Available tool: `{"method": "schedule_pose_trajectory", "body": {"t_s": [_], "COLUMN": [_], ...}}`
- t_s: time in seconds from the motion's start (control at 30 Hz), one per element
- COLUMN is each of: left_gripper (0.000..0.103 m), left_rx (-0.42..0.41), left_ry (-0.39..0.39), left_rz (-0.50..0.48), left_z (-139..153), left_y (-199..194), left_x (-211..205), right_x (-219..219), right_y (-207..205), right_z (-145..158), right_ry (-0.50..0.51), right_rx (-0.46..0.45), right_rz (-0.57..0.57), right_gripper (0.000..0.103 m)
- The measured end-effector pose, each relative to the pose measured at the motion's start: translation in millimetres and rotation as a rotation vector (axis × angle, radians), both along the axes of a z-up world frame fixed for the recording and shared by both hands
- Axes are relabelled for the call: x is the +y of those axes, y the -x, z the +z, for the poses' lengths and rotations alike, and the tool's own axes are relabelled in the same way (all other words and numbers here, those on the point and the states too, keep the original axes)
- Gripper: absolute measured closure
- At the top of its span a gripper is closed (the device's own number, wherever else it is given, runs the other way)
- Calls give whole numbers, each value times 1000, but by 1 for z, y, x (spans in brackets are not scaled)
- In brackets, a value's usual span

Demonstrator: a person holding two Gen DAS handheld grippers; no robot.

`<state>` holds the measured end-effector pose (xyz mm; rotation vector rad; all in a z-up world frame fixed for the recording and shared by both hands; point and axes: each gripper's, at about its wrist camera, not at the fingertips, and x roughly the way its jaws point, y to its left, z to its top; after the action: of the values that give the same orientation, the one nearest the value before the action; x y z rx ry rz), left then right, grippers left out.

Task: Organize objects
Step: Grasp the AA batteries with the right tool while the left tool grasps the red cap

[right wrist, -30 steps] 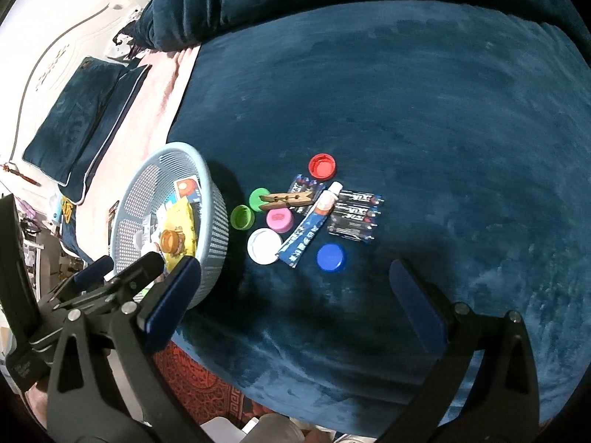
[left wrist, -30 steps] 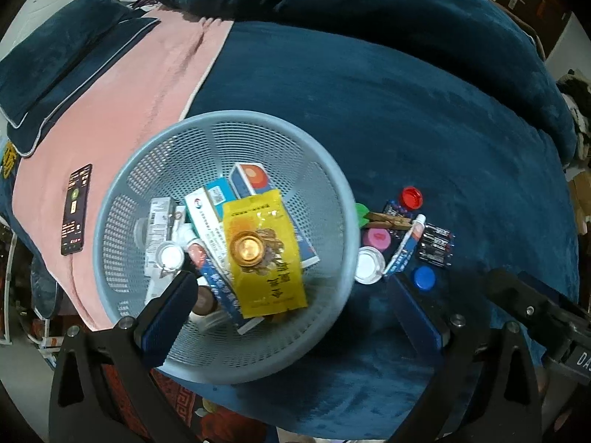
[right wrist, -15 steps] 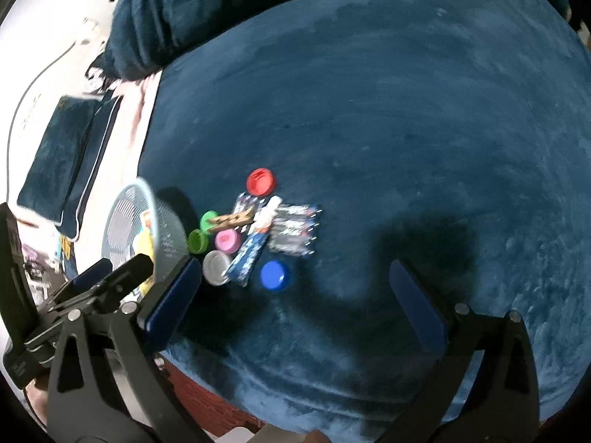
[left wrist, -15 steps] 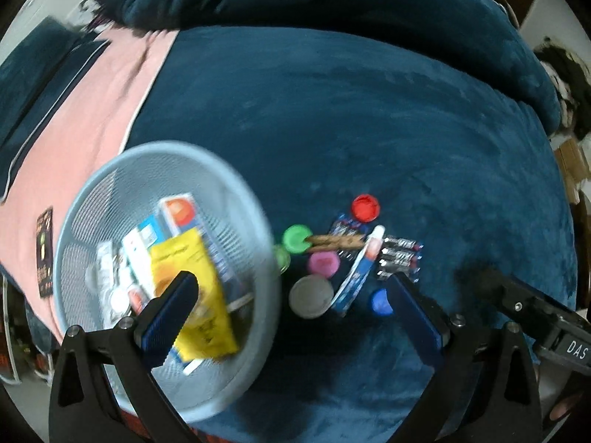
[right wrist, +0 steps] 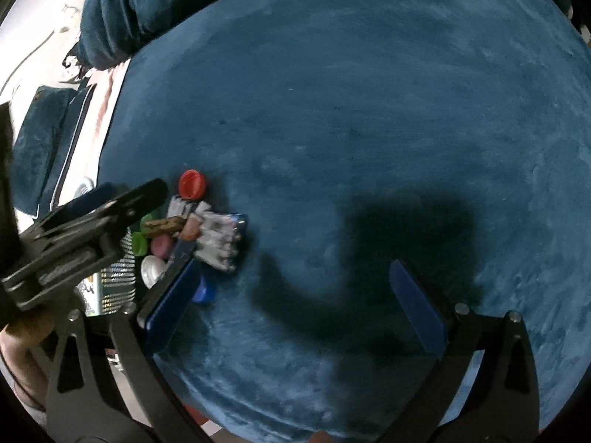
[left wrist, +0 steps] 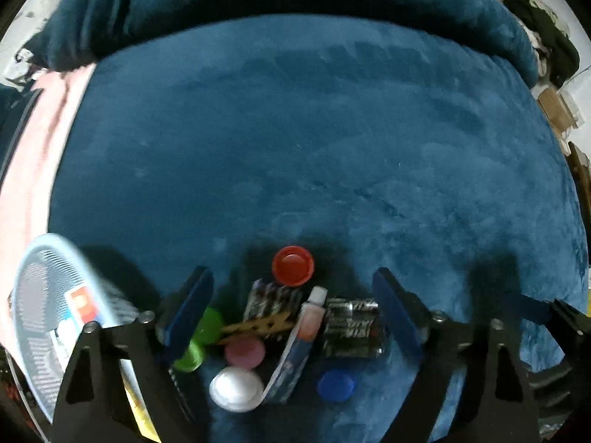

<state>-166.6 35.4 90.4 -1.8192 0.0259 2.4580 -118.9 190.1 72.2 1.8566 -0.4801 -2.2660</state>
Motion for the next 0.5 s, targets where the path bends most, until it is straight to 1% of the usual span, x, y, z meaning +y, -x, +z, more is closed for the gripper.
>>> {"method": "schedule_pose_trajectory", "body": {"t_s": [0.1,0.13,0.23,0.33,0.4,0.43,0.5], "left_gripper": [25,29,47,48,63,73,73], "left_rx": [-39,-50,-77,-91,-90,-96,-97], "left_ry": [-5,-6,-21,-24,-39,-55,-75], "left_rz": [-2,2,12,16,17,23,32], "left_z": [-19,-25,-36,-45,-46,-46,-45], "left_y": [9,12,14,16,17,17,17], "left_x": [3,3,3,1,-1,-3,-7], "right_x": [5,5,4,-1,-5,-9,-12], "right_y": [3,5,9,13,15,15,16], "right_z": [-6,-8,-14,-19,-20,-19,-19], "right_ry": [9,8,7,5,2,0,-1], "right_rx": [-7,-9,-14,-17,-12,-6,4], "right_rz": [-7,-4,27,58,79,95,122], "right_gripper": [0,0,0,0,0,0,0]}}
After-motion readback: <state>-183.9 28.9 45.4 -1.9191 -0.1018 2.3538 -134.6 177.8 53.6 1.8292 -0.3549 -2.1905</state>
